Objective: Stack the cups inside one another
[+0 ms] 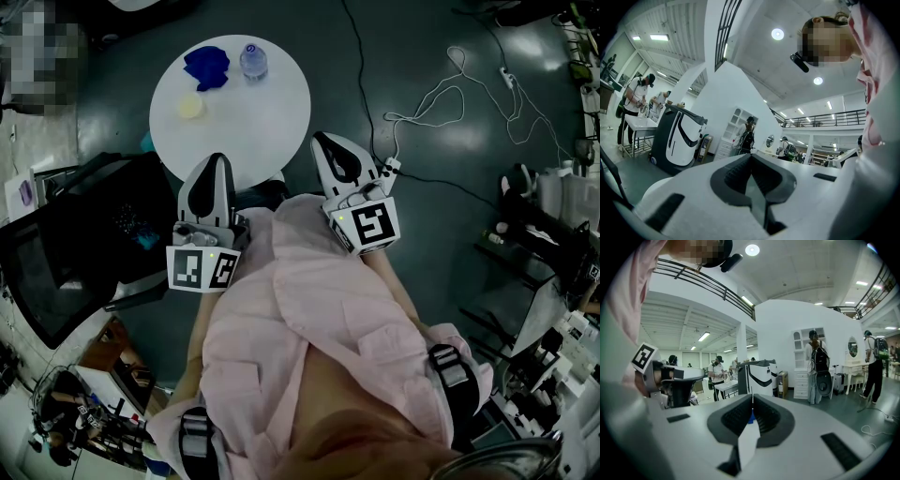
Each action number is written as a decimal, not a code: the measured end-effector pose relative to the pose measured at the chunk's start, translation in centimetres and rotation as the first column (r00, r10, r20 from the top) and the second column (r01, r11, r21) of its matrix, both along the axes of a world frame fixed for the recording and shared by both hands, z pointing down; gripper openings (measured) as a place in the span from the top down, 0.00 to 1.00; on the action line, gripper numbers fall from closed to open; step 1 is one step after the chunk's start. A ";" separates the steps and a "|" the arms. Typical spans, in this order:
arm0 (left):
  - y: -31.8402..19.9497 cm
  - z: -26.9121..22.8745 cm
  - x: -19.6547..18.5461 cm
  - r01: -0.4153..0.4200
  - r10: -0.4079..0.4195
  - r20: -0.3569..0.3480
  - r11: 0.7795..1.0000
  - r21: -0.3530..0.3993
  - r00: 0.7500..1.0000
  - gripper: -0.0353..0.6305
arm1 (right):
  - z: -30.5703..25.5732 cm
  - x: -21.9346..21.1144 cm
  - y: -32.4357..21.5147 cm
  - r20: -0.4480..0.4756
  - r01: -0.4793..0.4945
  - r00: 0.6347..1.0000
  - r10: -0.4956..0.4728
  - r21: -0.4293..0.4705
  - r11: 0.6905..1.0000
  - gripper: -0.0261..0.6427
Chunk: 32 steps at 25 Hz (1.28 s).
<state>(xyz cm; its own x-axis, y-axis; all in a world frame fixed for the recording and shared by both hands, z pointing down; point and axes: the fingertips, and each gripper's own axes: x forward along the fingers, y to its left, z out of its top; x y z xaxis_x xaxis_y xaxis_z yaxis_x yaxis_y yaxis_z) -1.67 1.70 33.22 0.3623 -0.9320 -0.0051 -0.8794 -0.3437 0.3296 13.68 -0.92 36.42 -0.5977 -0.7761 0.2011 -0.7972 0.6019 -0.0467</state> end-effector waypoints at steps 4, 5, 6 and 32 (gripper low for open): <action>0.1 0.0 0.1 0.000 0.000 0.004 1.000 -0.001 1.000 0.92 | -0.1 0.1 0.1 0.002 0.000 1.000 0.000 0.002 1.000 0.92; 0.1 -0.1 0.1 0.000 0.000 0.004 1.000 0.000 1.000 0.92 | -0.1 0.1 0.1 0.002 -0.001 1.000 0.001 0.002 1.000 0.92; 0.1 -0.1 0.1 -0.001 0.001 0.003 1.000 0.000 1.000 0.92 | -0.1 0.1 0.1 0.002 -0.001 1.000 0.001 0.001 1.000 0.92; -0.1 0.0 0.0 -0.008 0.008 0.006 1.000 -0.002 1.000 0.92 | -0.1 0.0 -0.1 0.000 -0.011 1.000 0.011 0.002 1.000 0.92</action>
<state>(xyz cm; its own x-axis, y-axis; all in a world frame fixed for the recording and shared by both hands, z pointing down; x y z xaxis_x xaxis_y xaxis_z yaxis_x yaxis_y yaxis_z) -1.64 1.56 33.17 0.3702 -0.9290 -0.0010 -0.8785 -0.3504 0.3248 13.72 -1.02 36.29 -0.5892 -0.7828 0.2001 -0.8037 0.5933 -0.0454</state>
